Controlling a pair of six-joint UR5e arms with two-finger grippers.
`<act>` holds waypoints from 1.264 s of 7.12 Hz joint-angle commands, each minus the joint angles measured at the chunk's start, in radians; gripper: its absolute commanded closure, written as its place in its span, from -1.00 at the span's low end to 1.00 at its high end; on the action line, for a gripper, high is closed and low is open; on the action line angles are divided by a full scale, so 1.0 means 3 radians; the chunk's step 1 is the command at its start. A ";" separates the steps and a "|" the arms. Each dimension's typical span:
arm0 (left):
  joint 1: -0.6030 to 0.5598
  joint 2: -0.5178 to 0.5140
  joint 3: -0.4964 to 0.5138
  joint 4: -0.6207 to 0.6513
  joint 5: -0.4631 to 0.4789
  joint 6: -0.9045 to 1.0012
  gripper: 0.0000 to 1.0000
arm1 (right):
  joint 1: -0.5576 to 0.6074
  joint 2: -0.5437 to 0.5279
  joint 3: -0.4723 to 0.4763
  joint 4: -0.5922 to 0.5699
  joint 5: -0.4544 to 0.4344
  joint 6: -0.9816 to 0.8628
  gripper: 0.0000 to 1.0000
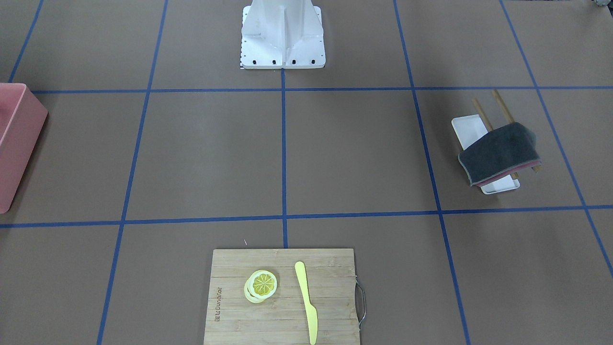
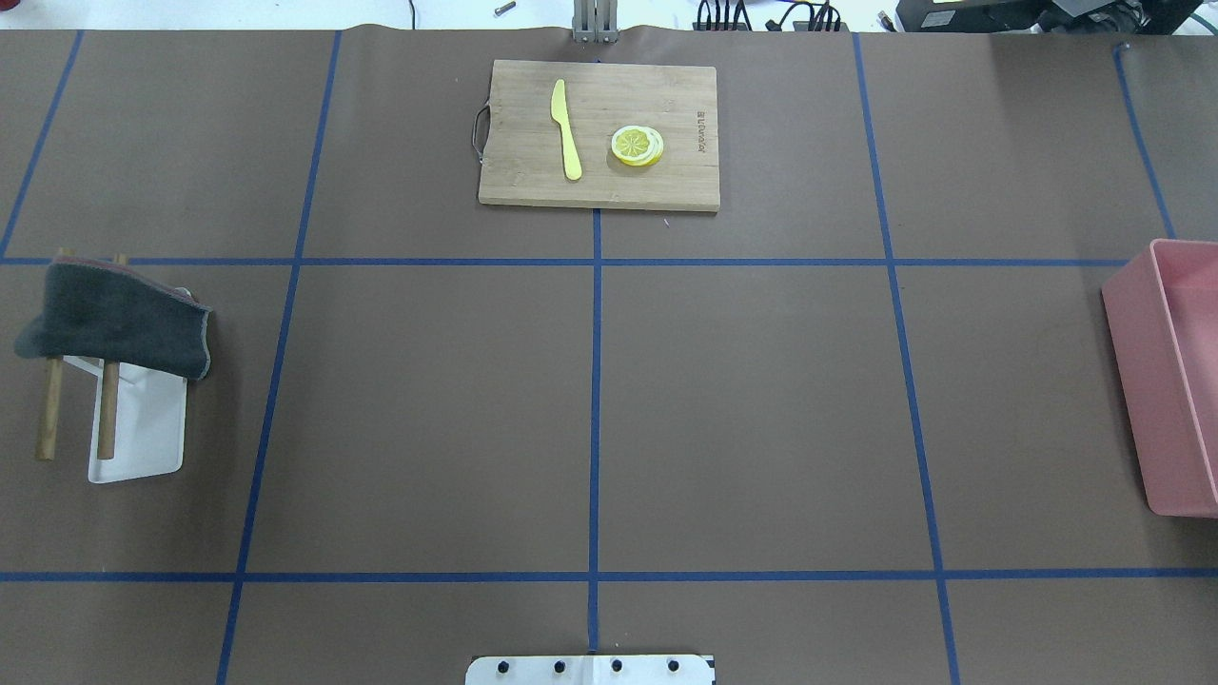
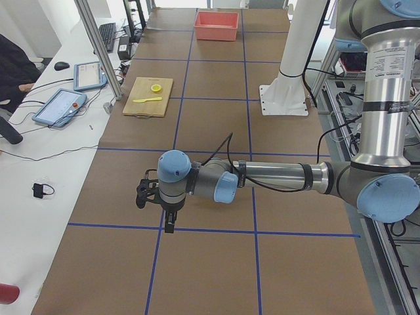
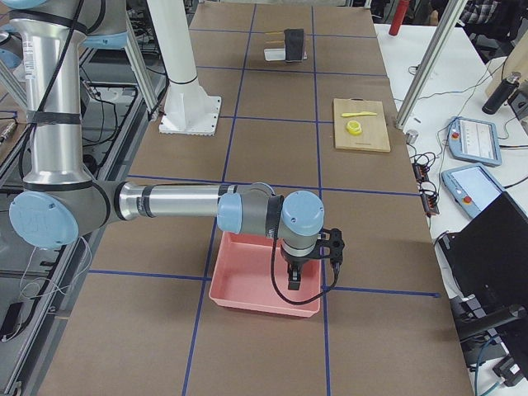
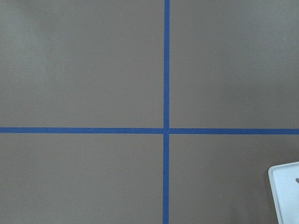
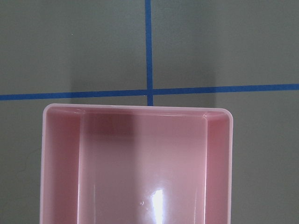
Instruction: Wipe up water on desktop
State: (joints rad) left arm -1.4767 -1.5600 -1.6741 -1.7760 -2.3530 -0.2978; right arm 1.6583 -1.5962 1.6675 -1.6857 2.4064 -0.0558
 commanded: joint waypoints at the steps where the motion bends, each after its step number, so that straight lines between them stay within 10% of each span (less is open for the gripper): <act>1: 0.0462 -0.0153 -0.0161 0.0029 0.0010 -0.0808 -0.96 | 0.0000 0.0003 0.0010 -0.0006 0.0016 0.0002 -1.00; 7: 0.0995 -0.0118 -0.0376 -0.0328 -0.0052 -0.1758 -0.92 | 0.0000 -0.0012 -0.0010 -0.0011 0.0042 0.0007 -1.00; 9: 0.1016 -0.0092 -0.0351 -0.0328 -0.0036 -0.1728 -0.28 | 0.0000 -0.0012 -0.0015 -0.0021 0.0088 0.0007 -1.00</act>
State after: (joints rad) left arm -1.1765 -1.5909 -1.7827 -1.8733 -2.3653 -0.8157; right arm 1.6583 -1.5999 1.6636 -1.6893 2.4234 -0.0539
